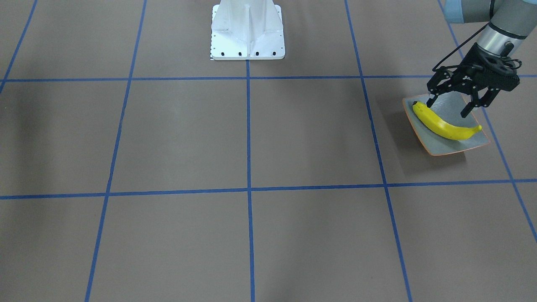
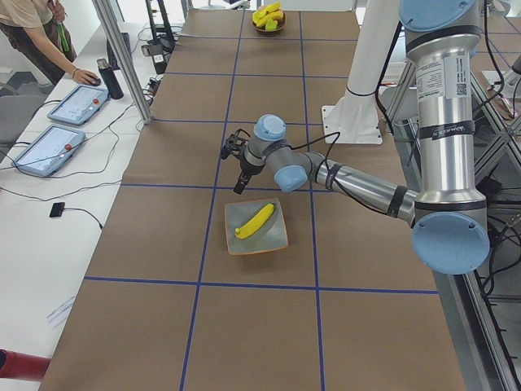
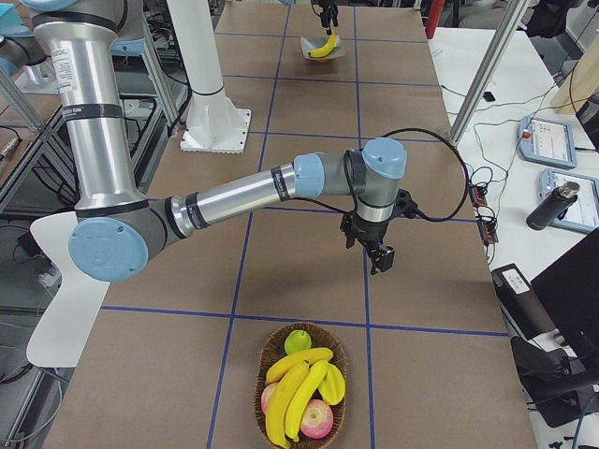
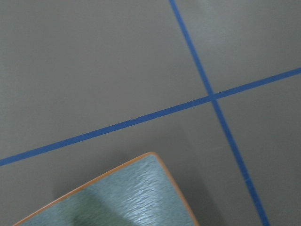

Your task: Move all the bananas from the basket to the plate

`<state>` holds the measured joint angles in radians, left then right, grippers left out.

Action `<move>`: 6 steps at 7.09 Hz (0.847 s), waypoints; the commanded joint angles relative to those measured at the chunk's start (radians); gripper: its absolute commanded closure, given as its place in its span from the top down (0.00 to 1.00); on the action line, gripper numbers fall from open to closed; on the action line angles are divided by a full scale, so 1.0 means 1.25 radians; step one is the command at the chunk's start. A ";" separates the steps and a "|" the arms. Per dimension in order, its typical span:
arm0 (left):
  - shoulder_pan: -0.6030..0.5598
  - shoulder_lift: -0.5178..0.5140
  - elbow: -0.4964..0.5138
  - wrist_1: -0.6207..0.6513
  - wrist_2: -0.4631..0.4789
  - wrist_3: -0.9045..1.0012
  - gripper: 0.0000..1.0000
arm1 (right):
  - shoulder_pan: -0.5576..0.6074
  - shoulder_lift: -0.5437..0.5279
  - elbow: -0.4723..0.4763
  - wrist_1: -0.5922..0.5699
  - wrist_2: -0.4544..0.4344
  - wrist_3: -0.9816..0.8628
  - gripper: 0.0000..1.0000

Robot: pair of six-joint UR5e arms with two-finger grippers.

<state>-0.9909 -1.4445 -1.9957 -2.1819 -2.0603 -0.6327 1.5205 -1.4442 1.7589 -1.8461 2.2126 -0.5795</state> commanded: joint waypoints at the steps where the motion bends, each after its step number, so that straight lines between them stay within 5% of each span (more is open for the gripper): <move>1: 0.000 -0.008 -0.001 0.003 -0.001 -0.002 1.00 | 0.027 -0.098 -0.069 0.156 -0.024 -0.072 1.00; 4: -0.003 -0.008 -0.011 0.002 -0.001 -0.002 1.00 | 0.049 -0.237 -0.238 0.494 -0.090 -0.172 1.00; 6: -0.005 -0.008 -0.015 0.000 0.000 -0.002 1.00 | 0.072 -0.345 -0.239 0.614 -0.090 -0.179 1.00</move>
<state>-0.9954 -1.4542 -2.0121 -2.1802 -2.0613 -0.6351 1.5871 -1.7997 1.4678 -1.1688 2.1034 -0.7937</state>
